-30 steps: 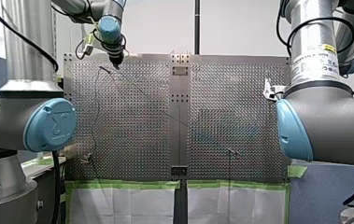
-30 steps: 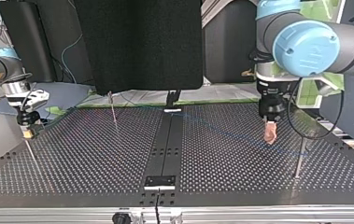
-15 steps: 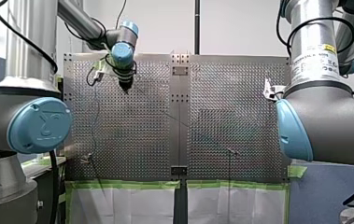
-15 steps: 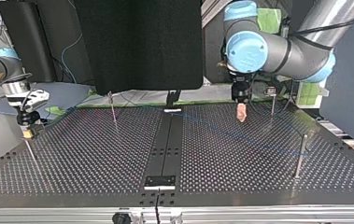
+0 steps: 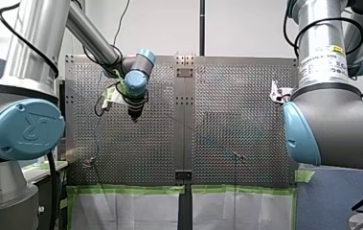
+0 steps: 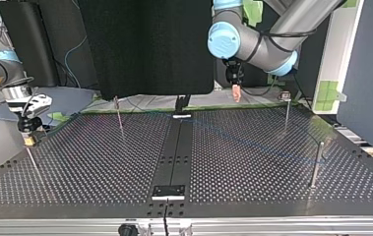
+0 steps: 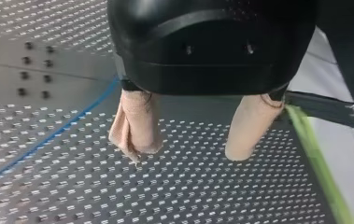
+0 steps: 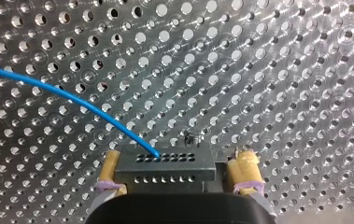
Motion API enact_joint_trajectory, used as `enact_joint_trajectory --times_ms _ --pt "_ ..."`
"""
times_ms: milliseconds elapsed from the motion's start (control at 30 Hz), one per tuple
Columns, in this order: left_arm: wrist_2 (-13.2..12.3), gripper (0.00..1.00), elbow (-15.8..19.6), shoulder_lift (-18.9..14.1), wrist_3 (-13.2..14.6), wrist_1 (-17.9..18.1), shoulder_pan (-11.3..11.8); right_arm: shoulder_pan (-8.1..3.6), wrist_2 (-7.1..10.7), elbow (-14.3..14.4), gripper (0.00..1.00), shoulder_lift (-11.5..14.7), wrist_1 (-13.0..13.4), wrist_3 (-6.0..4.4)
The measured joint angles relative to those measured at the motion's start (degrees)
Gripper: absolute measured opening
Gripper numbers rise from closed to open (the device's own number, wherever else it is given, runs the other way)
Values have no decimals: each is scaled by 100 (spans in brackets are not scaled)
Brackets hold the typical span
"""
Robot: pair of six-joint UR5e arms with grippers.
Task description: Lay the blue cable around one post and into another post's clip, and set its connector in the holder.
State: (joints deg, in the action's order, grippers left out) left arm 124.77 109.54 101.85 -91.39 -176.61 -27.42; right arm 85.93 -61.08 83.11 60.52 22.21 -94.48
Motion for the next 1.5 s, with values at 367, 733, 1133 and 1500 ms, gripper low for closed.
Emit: enact_joint_trajectory --times_ms 367,733,1133,1500 --pt "274 99 536 536 -537 536 -536 0 0 0 100 0 0 0" --pt "-105 99 1062 722 -1061 1061 -1061 0 0 0 100 0 0 0" --pt "-715 99 1673 725 -1572 1674 -1004 0 0 0 100 0 0 0" --pt "-1266 99 2225 725 -1384 2226 -460 0 0 0 100 0 0 0"
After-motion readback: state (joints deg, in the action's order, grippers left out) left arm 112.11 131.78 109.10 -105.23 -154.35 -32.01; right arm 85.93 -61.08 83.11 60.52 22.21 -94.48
